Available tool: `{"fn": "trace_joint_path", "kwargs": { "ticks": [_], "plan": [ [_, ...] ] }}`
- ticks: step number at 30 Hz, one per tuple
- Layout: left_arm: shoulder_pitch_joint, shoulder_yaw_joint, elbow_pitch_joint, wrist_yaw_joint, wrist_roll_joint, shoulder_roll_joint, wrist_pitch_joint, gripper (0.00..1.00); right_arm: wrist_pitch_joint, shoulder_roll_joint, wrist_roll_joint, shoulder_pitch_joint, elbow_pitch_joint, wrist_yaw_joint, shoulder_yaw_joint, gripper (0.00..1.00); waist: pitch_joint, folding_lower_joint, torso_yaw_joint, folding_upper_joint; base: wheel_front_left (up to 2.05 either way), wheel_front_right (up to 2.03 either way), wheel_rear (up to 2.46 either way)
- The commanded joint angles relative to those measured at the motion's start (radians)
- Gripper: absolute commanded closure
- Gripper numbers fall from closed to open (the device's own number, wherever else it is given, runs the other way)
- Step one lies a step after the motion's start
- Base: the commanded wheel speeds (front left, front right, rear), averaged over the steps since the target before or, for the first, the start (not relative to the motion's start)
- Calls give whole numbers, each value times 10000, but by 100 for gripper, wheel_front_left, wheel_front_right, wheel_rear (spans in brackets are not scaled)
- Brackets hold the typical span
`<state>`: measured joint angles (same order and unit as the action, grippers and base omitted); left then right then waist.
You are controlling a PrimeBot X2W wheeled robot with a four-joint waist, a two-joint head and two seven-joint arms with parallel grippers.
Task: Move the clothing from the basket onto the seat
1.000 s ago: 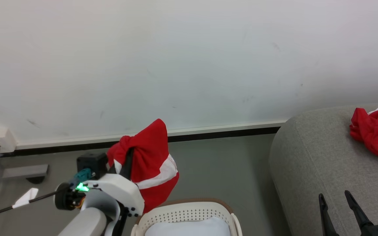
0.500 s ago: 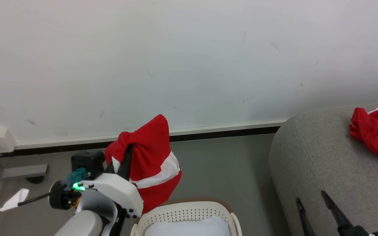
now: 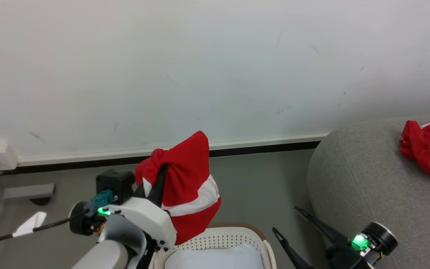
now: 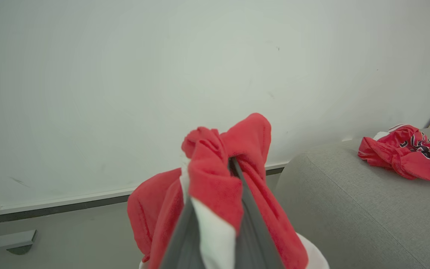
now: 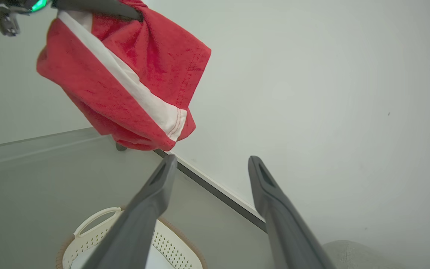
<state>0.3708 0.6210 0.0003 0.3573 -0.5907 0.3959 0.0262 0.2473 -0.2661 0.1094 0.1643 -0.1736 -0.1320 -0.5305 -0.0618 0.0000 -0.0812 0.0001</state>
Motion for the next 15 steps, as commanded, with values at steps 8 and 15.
{"fn": "trace_joint_path", "kwargs": {
  "ticks": [8,15],
  "plan": [
    [476,340,30,-192,120,-279,168,100,39,58,655,2057,-1008,26,-2623,0,109,0,138,-1,0,0,0],
    [778,646,125,-350,177,-518,330,100,159,700,1026,3369,-2092,26,-4034,0,159,0,263,-1,0,0,0]
  ]
}}
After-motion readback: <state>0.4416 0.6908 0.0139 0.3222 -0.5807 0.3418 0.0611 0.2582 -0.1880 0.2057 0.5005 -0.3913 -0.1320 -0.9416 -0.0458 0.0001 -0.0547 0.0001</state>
